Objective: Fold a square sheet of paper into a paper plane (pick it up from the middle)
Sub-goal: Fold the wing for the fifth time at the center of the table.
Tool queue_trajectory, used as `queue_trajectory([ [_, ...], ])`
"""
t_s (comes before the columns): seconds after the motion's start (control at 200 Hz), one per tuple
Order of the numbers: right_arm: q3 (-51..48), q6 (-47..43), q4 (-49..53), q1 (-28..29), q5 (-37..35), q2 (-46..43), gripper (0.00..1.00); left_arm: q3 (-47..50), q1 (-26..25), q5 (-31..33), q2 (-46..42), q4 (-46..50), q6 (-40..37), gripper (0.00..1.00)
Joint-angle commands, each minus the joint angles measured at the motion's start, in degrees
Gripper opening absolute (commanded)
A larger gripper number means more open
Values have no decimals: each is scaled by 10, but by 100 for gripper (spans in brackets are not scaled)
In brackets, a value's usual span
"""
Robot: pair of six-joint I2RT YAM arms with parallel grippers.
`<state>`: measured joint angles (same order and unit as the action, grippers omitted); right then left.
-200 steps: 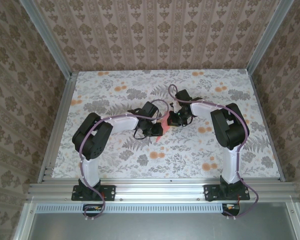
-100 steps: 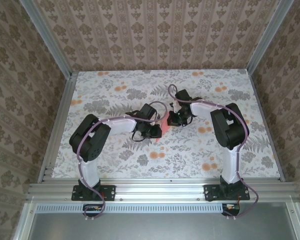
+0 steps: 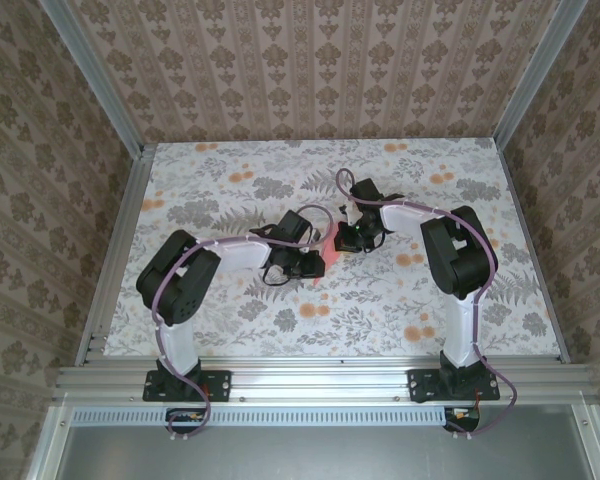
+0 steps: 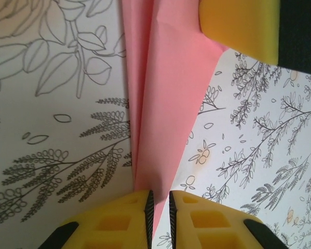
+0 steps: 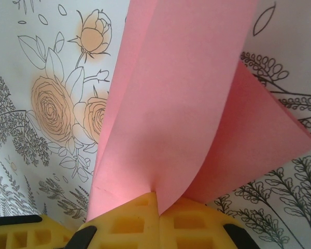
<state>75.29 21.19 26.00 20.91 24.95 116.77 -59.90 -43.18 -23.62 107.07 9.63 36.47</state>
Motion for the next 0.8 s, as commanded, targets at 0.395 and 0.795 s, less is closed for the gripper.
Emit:
queue_trajectory([
  [0.395, -6, 9, 35, 3, -70, 44, 5, 48, -37, -24, -18, 67, 7, 19],
  [0.795, -3, 9, 39, 3, -72, 45, 5, 45, -48, -22, -39, 94, -4, 19],
])
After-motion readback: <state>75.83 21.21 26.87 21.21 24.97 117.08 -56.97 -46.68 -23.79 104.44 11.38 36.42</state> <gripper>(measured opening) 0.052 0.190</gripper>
